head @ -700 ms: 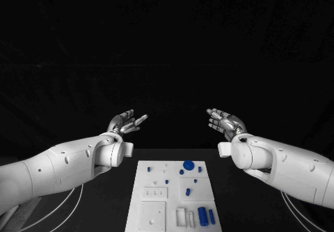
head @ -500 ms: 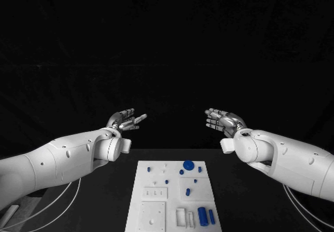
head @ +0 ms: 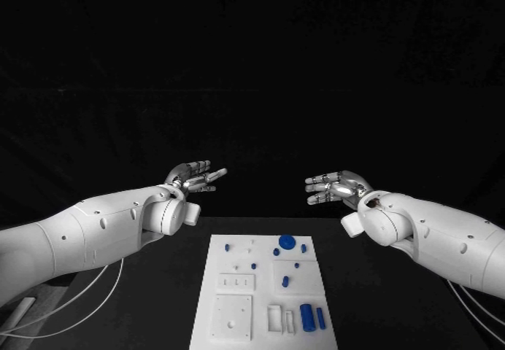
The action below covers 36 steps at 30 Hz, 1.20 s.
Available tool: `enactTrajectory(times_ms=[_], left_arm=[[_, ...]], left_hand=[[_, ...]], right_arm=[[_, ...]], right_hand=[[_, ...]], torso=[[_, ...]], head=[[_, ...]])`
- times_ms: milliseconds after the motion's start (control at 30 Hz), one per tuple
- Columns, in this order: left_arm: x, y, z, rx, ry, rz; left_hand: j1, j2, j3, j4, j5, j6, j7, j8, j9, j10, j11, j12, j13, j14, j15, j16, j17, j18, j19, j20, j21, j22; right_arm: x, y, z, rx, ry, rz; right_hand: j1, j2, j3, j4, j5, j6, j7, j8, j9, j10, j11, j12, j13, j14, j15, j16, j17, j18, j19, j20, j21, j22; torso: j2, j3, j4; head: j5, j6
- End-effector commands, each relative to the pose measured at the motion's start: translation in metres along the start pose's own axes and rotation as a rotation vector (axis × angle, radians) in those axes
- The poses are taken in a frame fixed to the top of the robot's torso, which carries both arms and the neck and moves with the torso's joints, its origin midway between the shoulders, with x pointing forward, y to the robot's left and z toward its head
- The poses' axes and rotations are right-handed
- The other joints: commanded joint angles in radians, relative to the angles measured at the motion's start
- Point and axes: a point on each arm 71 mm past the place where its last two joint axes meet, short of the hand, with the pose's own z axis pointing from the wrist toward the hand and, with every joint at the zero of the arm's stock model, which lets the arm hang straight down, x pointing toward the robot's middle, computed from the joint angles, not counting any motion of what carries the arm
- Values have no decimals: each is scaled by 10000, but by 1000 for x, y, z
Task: Assemble the parts on the task board
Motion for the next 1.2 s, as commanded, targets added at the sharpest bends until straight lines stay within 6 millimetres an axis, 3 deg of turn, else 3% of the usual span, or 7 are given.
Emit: enactTrajectory(times_ms=[33, 300, 367, 433, 600, 867, 1200], left_arm=[[2, -2, -3, 192, 430, 162], [3, -8, -15, 644, 743, 133], [4, -10, -19, 805, 814, 93], [6, -13, -26, 1054, 984, -1], [11, -18, -36, 1303, 1456, -220], [19, -30, -46, 1683, 2298, -711], [21, -43, -57, 2000, 2785, -913]], left_hand=[[-57, 155, -1, -201, 48, 104, 42, 49, 9, 113, 50, 53, 12, 91, 14, 34, 15, 102, 90, -3, 34, 14], [-55, 272, 13, -347, 47, 243, 140, 59, 17, 338, 137, 65, 23, 277, 108, 47, 26, 96, 143, -11, 44, 22], [6, 517, 36, -618, 43, 504, 325, 88, 34, 846, 349, 98, 49, 2482, 678, 446, 195, 75, 600, -253, 213, 103], [-145, 754, -85, -1118, 76, 625, 445, 78, 31, 1140, 615, 97, 56, 3486, 518, 528, 205, -208, 974, -493, 328, 122], [-403, 1300, -419, -2029, 155, 1521, 590, 119, 76, 2929, 607, 166, 136, 4951, 347, 1085, 241, -598, 1786, -1032, 751, 238], [-214, 1346, -712, -2874, 75, 2225, 642, 158, 118, 4257, 561, 239, 197, 5090, 279, 1012, 254, -879, 1843, -1223, 794, 176], [-237, 1373, -789, -3081, 70, 2257, 617, 161, 120, 4275, 529, 240, 198, 5110, 275, 921, 254, -950, 1808, -1248, 748, 120]], right_arm=[[13, 5, 1, -632, 944, -3759], [35, 13, 1, -1088, 1086, -7517], [40, 14, 1, -1222, 1012, -8097], [48, 15, 0, -1438, 880, -8924], [59, 13, -2, -1660, 607, -9921], [72, 2, -3, -1602, 35, -11019], [85, -9, -1, -1503, -193, -11647]], right_hand=[[21, -125, 255, -204, -102, 566, -44, 59, 48, 329, -129, 58, 10, 867, -293, -67, 158, -178, 633, -403, 377, 128], [375, -609, 381, -275, -780, 1093, -225, 56, 72, 496, -298, 47, 8, 2308, -699, -144, 815, -170, 1431, -874, 1442, 752], [391, -703, 172, -245, -947, 1224, -296, 43, 69, 718, -391, 14, -5, 2446, -824, 796, 1397, -18, 1776, -953, 1910, 1043], [361, -710, 168, -249, -899, 1366, -294, 24, 59, 844, -422, 56, 12, 2390, -876, 2571, 2408, 216, 2052, -974, 2643, 1565], [163, -927, 913, -305, -867, 1632, -382, 37, 68, 1161, -536, 27, 1, 2334, -959, 4605, 3627, 505, 2287, -995, 3883, 2550], [-440, -1556, 2583, -172, -273, 2091, -490, 38, 75, 1634, -672, 34, 6, 2032, -1010, 6471, 4679, 466, 2179, -1187, 5148, 3934], [-351, -1863, 3048, 236, -585, 2073, -491, 51, 77, 1567, -663, 45, 11, 1807, -1001, 7071, 4469, 272, 2284, -1311, 4946, 4886]], torso=[[68, -11, 24], [427, 43, 23], [520, 63, 34], [638, 80, 84], [848, 104, 250], [1233, -7, 624], [1569, -30, 744]], head=[[-49, -64], [-59, -88], [-70, -92], [-80, -120], [-161, -150], [-338, -110], [-454, -85]])
